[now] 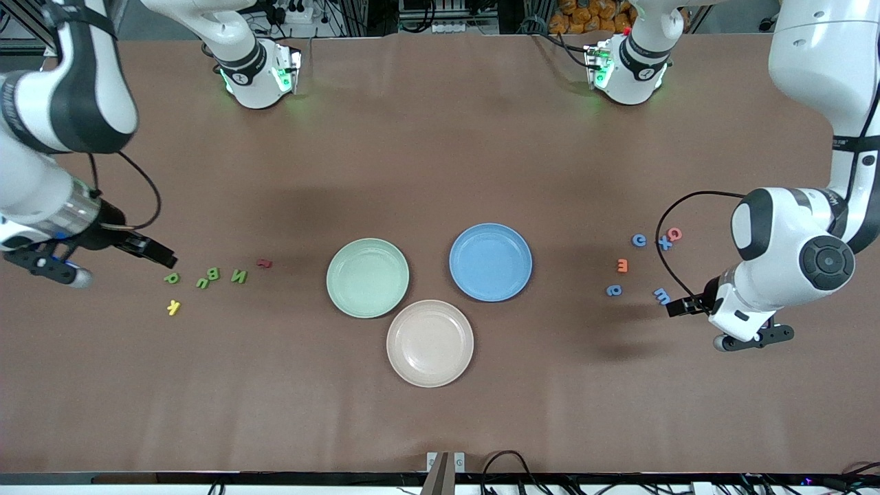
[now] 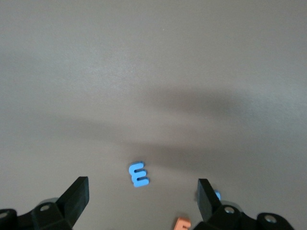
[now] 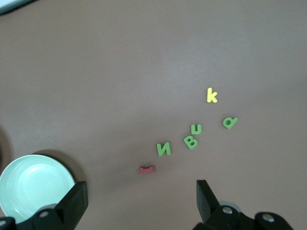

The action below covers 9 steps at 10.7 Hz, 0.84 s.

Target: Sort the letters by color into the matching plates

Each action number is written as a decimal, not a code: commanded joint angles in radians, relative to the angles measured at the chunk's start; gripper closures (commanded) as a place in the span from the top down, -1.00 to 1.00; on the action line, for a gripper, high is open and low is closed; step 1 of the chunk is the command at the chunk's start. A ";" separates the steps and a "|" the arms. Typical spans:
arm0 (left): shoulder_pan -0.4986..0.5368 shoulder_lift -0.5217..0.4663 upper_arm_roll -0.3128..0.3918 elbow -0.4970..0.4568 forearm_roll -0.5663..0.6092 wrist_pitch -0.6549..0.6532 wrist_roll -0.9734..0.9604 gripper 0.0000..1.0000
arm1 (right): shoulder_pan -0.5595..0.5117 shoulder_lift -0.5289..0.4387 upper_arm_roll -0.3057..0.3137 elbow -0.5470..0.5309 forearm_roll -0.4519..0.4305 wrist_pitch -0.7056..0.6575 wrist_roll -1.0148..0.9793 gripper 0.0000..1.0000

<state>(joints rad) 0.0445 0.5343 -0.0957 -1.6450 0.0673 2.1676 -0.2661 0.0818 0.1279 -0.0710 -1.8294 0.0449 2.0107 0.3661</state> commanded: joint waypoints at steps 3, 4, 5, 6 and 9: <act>0.014 0.023 -0.004 -0.117 -0.027 0.118 -0.201 1.00 | 0.004 0.054 0.005 -0.148 0.099 0.169 0.033 1.00; 0.017 0.021 -0.004 -0.125 -0.027 0.120 -0.206 1.00 | 0.007 0.087 0.005 -0.162 0.099 0.202 0.033 1.00; 0.015 0.026 -0.004 -0.137 -0.027 0.138 -0.209 1.00 | 0.006 0.110 0.005 -0.191 0.099 0.250 0.031 1.00; 0.015 0.026 -0.004 -0.171 -0.027 0.191 -0.211 1.00 | 0.004 0.139 0.005 -0.202 0.099 0.282 0.031 1.00; 0.026 0.021 -0.004 -0.234 -0.027 0.278 -0.212 1.00 | 0.004 0.219 0.005 -0.215 0.099 0.359 0.031 1.00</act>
<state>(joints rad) 0.0578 0.5699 -0.0960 -1.8326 0.0539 2.4001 -0.4655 0.0933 0.3048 -0.0727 -2.0346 0.1345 2.3207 0.3860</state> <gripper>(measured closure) 0.000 0.000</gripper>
